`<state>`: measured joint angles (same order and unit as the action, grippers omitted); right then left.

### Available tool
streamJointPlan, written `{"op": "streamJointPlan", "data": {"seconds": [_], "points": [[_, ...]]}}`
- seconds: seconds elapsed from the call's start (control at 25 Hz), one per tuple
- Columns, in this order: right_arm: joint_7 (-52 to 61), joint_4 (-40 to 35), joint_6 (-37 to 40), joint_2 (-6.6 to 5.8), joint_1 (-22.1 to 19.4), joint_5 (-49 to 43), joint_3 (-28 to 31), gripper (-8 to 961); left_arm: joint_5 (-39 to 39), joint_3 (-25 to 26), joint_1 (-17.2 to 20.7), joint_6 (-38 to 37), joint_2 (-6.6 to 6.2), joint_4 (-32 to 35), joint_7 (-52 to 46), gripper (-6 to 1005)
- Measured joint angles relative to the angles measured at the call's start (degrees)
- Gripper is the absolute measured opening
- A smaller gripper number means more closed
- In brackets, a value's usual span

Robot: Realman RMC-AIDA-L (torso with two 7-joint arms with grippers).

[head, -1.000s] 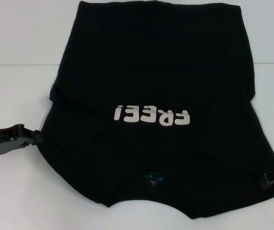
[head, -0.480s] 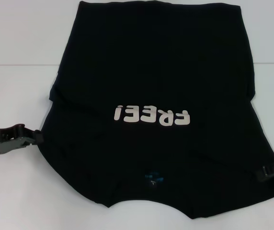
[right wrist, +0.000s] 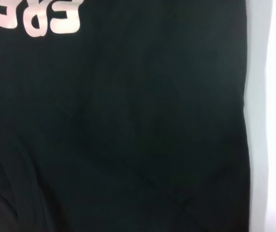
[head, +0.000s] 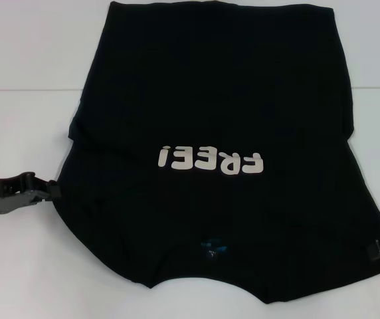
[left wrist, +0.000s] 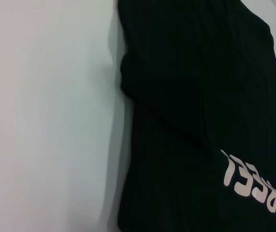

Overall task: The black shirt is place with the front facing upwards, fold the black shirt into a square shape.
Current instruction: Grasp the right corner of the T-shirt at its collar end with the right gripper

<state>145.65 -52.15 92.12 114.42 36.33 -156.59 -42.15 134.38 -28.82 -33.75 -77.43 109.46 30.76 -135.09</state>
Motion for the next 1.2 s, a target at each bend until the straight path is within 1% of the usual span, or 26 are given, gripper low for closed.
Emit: {"op": "streamJointPlan", "data": {"seconds": [0.2, 1.2], "points": [[-0.48, 0.03, -0.10, 0.41, -0.04, -0.03, -0.04, 913, 0.00, 0.00, 0.01, 0.00, 0.03, 0.00, 0.00, 12], [-0.96, 0.85, -0.56, 0.56, 0.04, -0.11, -0.04, 913, 0.00, 0.08, 0.00, 0.44, 0.22, -0.01, -0.06, 12]]}}
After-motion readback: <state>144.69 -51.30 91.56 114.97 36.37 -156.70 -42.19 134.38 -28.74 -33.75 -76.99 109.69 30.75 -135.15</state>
